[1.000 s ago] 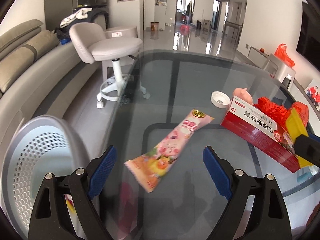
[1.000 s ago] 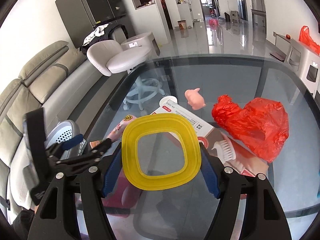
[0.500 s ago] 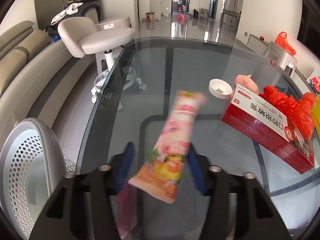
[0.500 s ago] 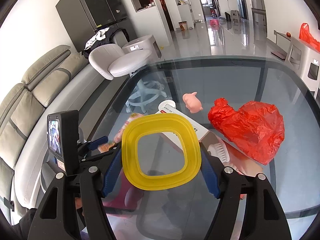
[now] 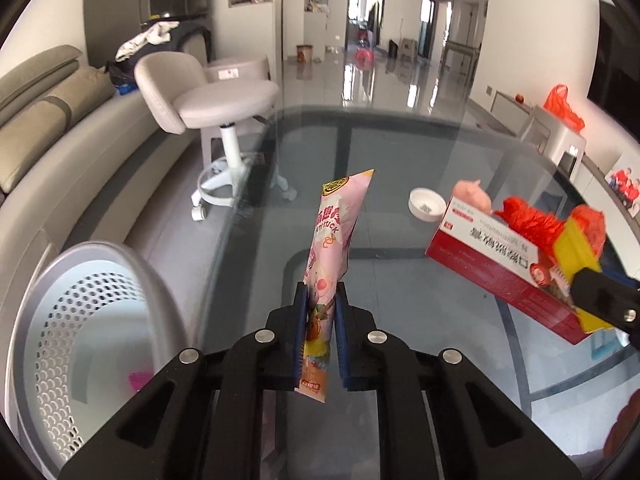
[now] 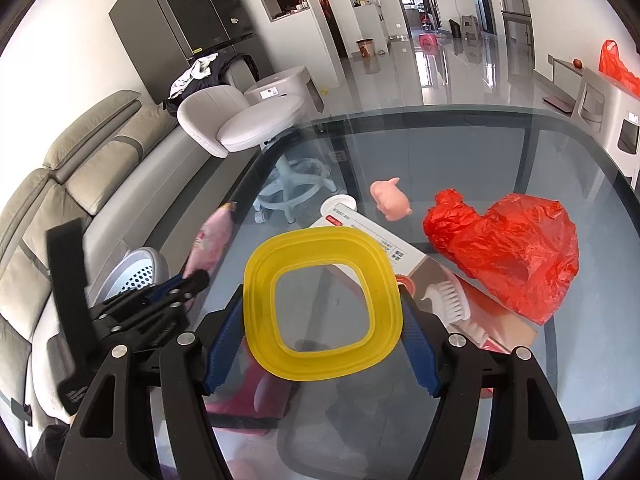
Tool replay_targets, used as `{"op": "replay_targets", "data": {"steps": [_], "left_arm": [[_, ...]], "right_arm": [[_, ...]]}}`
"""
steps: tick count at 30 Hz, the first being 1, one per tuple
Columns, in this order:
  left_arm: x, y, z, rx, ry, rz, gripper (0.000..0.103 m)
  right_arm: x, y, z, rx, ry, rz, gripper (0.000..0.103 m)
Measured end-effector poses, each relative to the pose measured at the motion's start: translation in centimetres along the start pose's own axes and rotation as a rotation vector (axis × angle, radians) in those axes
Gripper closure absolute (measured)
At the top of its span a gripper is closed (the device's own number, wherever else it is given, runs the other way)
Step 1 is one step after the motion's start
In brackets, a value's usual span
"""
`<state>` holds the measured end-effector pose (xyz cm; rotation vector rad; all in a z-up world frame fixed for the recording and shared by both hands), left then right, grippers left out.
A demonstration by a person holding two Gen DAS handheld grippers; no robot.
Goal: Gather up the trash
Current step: 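Grasp the yellow ring with the right tool while the left tool grasps the pink popsicle packet, then carry both items over the wastebasket and open both tools to drop them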
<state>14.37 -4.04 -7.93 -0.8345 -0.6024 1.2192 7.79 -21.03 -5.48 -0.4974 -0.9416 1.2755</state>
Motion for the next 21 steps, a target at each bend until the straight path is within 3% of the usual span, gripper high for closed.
{"op": "replay_targets", "data": {"steps": [10,21], "left_arm": [[3.9,-0.8,7.1,-0.082,-0.057,0.018,0.09],[13.9,0.8,12.5,-0.106,-0.229,0.066,0.09]], "right_arm": [[3.0,0.8,0.2,0.009,-0.033,0.031,0.034],[13.1,2.1,-1.5,0.018,-0.166,0.135,0.034]]}}
Point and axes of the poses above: each gripper's, at about its wrist camera, not at the fingertips, and z roughly against the way its jaws point, x to its left, y to its underside, the point moved 3 cm from there along -z, roughly the way its jaws point, and after that the axes turned 12 degrees about -x, right-handed, at the moved point
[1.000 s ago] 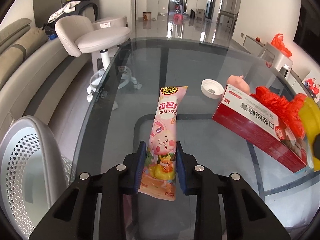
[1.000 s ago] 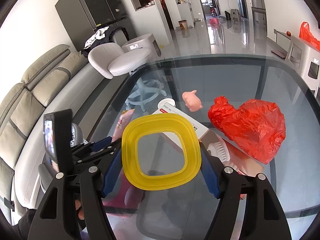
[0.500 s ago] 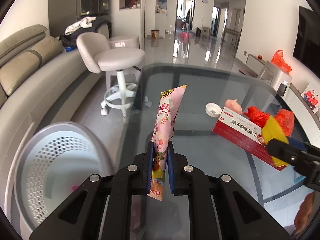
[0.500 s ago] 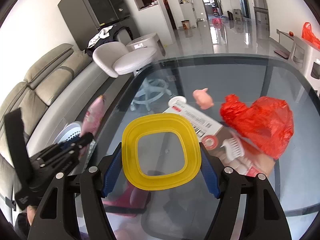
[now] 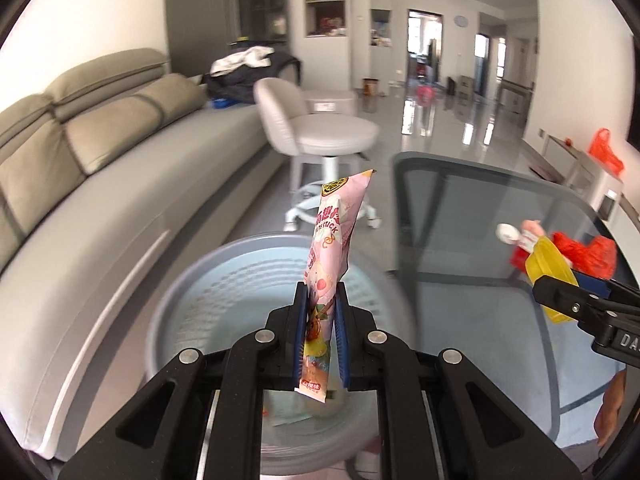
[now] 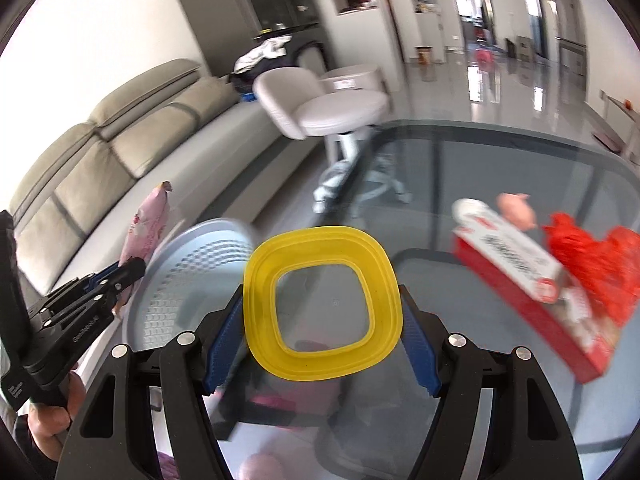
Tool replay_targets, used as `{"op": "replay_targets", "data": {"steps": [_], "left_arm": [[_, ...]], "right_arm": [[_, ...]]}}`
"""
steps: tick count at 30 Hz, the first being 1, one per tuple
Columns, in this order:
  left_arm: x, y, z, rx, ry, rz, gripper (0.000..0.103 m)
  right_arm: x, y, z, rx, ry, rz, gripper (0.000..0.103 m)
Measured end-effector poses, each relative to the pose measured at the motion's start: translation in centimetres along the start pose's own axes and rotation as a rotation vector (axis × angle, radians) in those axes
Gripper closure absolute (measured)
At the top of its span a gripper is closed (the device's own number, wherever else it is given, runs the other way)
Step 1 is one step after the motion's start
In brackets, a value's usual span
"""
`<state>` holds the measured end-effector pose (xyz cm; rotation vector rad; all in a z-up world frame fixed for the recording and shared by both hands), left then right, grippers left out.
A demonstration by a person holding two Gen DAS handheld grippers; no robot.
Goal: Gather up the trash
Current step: 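Carry both items over the wastebasket and open both tools to drop them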
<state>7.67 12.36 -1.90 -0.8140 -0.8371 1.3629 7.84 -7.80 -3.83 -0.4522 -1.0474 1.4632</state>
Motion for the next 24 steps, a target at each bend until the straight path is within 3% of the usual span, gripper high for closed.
{"op": "replay_targets", "data": {"steps": [7,20,22,24], "left_arm": [[5.8,1.9,-1.3,0.042,-0.063,0.077,0.089],[9.1,4.7,-3.0,0.13,-0.092,0.098,0.083],[9.2,4.6,-2.9,0.126,-0.096,0.094,0.071],[9.4,4.5,-2.7,0.114,-0.104,0.099,0.046]], "right_arm": [[5.6,1.2,-4.2,0.055,-0.081,0.047,0.034],[10.4,2.7,-9.4,0.129,-0.157,0.102,0.034],[10.7,2.6,-9.9,0.129,-0.162,0.101,0.032],[11.0,2.5,-10.4,0.138,-0.166,0.098,0.032]]}}
Point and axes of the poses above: each gripper's, at about its wrist camera, not at the fingertips, and z roughly against the way its jaws point, x to its left, y to its underside, the point moved 3 cm from there along -z, roughly the way its jaws point, and after that the axes turned 12 degrees about -x, right-handed, at the moved point
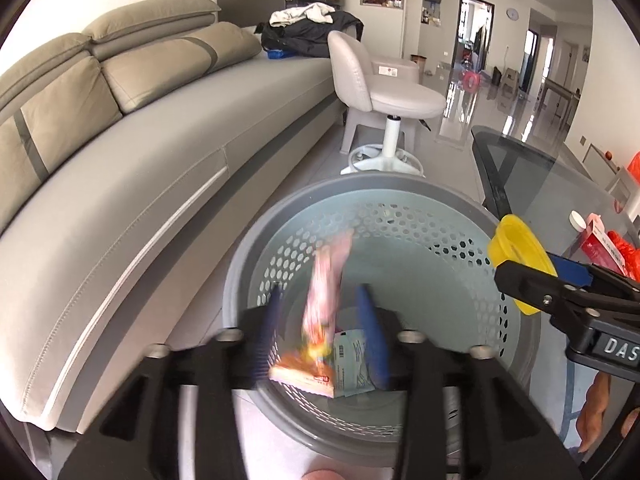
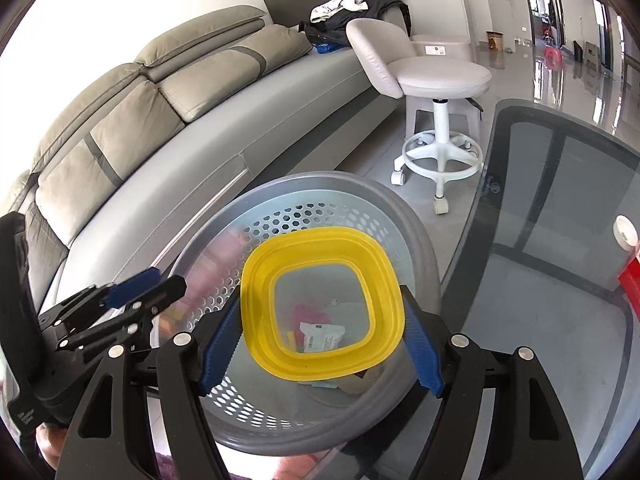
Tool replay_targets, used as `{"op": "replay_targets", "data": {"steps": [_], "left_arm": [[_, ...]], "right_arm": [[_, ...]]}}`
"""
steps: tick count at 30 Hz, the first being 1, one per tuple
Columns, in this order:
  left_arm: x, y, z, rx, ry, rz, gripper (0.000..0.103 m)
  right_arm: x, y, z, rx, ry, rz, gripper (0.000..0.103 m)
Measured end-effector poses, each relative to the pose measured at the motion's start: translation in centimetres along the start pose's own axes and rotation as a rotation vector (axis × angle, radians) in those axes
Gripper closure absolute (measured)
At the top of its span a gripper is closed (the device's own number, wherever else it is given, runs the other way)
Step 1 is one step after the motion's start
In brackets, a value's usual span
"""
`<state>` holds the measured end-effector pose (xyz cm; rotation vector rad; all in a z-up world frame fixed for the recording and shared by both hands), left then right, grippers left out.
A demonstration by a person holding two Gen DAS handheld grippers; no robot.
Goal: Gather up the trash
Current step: 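Carry both items over the wastebasket and open both tools to drop them, then move the right tool to the red plastic bag and grasp it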
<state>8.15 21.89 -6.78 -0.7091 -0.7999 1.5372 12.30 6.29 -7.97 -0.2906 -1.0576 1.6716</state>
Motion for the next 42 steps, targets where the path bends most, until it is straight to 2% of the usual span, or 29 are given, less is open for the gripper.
{"op": "replay_targets", "data": {"steps": [5,27,36,42], "left_arm": [[0.3,0.0,0.3,-0.009,-0.002,0.017,0.043],[-0.1,0.1,1.5,-0.02,0.014,0.037,0.035],[-1.2,-0.3,2.9,-0.05,0.03,0.02,0.032],[-3.8,-0.5,3.6,-0.06,0.061,-0.01,0.03]], "right_arm": [[0.0,-0.3,0.0,-0.01,0.01,0.003,0.028],[-0.3,0.6,2.6,-0.028,0.056,0.009,0.028],[-2.1,2.0,6.0,-0.046,0.113,-0.011,0.028],[-4.9,2.7,9.3,-0.077,0.176,-0.031,0.028]]}}
Point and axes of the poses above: each gripper's, at about its wrist camera, not at the fingertips, and z roughly against the way its jaws point, x to its left, y to its underside, the point moved 3 cm from there along -z, roughly the way its jaws point, and after that the axes turned 12 degrees about -x, right-handed, at the moved point
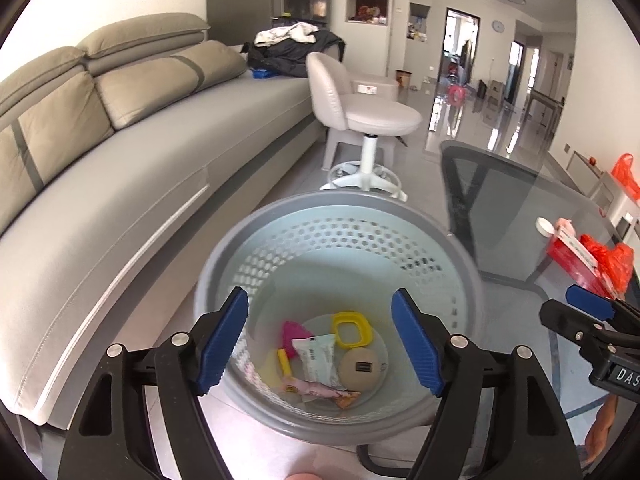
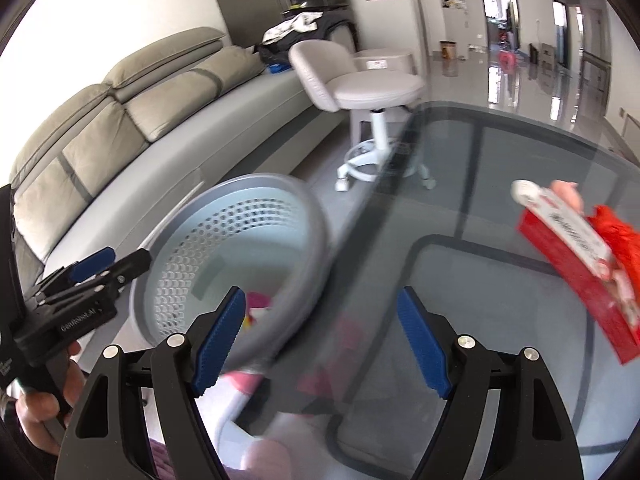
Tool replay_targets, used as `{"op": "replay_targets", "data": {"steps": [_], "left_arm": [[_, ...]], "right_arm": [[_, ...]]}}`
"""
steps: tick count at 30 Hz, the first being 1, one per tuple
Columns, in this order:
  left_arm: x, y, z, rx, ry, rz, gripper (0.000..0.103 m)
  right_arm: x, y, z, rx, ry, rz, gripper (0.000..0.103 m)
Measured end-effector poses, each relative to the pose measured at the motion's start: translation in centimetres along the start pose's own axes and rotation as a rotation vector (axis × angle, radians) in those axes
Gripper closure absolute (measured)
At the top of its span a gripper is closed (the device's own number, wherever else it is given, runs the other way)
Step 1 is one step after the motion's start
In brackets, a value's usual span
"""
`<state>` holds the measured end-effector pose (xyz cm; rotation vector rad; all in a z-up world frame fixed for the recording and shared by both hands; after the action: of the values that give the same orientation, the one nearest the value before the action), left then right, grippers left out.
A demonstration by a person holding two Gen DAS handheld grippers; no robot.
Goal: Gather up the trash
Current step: 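Move the right tool to the red plastic bag and grasp it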
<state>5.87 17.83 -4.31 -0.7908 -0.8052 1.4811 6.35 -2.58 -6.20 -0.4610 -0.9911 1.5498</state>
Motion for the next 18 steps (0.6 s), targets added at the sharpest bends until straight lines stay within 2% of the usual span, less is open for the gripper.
{"op": "replay_targets", "data": {"steps": [8,18], "left_arm": [[-5.9,-0.7,1.5,-0.039,0.065,-0.034,0.027],[-15.5,-0.4,1.8,-0.03,0.175,-0.046,0.026]], "right_arm": [[-8.2,-0.1,5.1,-0.066,0.135,-0.054,0.028],[-19.5,-0.2,10.9,-0.119,0.297,-0.116,0.028]]}}
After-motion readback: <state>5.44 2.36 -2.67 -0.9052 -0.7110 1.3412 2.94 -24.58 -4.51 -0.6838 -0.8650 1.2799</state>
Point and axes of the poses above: each gripper's, at about its wrist camera, not at the fingertips, and z roughly against the way its jaws point, x to its left, y to its underside, the point moved 3 cm from there along -z, roughly the way its jaws point, and after that the axes turned 12 degrees about -x, right-handed, at the moved point
